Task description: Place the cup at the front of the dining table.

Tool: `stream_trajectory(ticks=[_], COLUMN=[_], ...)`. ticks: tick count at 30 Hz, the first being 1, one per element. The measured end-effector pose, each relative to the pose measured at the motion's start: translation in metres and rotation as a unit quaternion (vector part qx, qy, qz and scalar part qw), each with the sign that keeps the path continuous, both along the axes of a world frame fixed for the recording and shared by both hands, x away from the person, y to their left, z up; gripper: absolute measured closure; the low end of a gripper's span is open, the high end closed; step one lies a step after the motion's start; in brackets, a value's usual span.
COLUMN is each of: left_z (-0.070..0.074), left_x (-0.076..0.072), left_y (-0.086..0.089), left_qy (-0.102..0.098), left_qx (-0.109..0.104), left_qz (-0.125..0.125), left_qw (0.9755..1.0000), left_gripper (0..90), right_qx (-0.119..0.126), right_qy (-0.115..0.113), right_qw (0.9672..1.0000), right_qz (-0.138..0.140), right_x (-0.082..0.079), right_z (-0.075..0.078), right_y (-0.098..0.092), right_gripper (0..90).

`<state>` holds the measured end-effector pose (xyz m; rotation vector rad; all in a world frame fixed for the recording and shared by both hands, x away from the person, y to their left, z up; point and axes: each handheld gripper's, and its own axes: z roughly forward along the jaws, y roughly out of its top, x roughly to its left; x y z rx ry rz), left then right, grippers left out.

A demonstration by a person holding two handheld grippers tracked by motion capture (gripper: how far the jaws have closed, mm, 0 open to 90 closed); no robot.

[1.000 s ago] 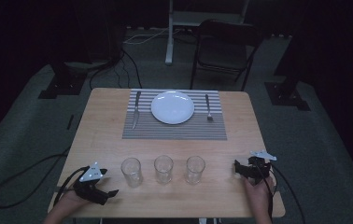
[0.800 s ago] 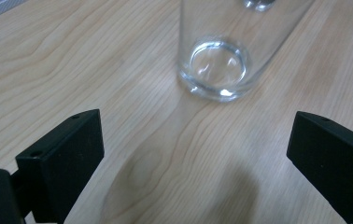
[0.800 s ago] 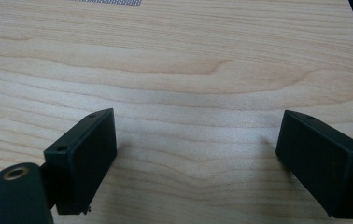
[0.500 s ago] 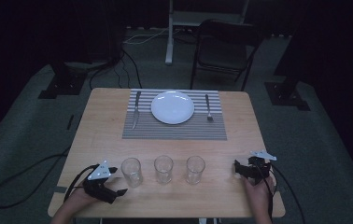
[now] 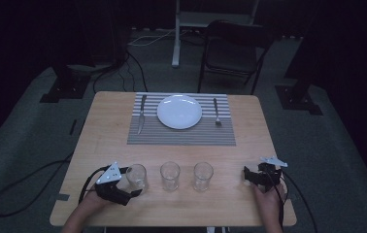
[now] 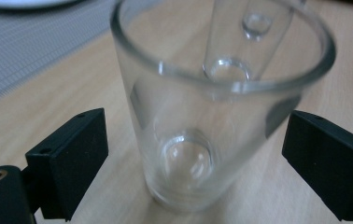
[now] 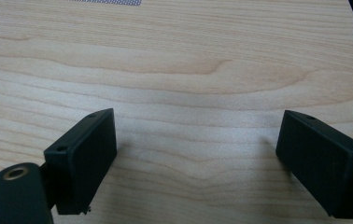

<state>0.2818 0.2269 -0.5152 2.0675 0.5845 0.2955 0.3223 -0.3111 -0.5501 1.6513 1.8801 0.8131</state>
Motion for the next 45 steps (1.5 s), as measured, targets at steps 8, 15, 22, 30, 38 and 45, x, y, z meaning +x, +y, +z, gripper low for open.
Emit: stream_trajectory(ticks=[8, 15, 22, 30, 38, 45], left_z=[0.003, 0.005, 0.004, 0.010, 0.013, 0.019], left_x=[-0.003, -0.004, -0.006, -0.005, -0.006, -0.009], left_y=[-0.005, -0.004, -0.007, -0.013, -0.015, -0.015], left_qy=[-0.043, -0.055, -0.074, -0.056, -0.058, -0.073], left_qx=[-0.038, -0.062, -0.059, -0.036, -0.022, -0.021], left_qz=[0.012, 0.019, 0.024, 0.052, 0.057, 0.067], left_qw=[0.9983, 0.9964, 0.9952, 0.9964, 0.9964, 0.9949], left_gripper=[15.6, 23.5, 28.5, 29.0, 29.2, 29.2], right_qx=[0.000, 0.000, 0.000, 0.000, 0.000, 0.000], right_qy=[0.000, 0.000, 0.000, 0.000, 0.000, 0.000], right_qw=[1.0000, 1.0000, 1.0000, 1.0000, 1.0000, 1.0000], right_qz=[0.000, 0.000, 0.000, 0.000, 0.000, 0.000], right_x=[0.000, 0.000, 0.000, 0.000, 0.000, 0.000], right_z=[0.000, 0.000, 0.000, 0.000, 0.000, 0.000], right_y=[0.000, 0.000, 0.000, 0.000, 0.000, 0.000], right_gripper=[12.0, 12.0, 12.0, 12.0, 12.0, 12.0])
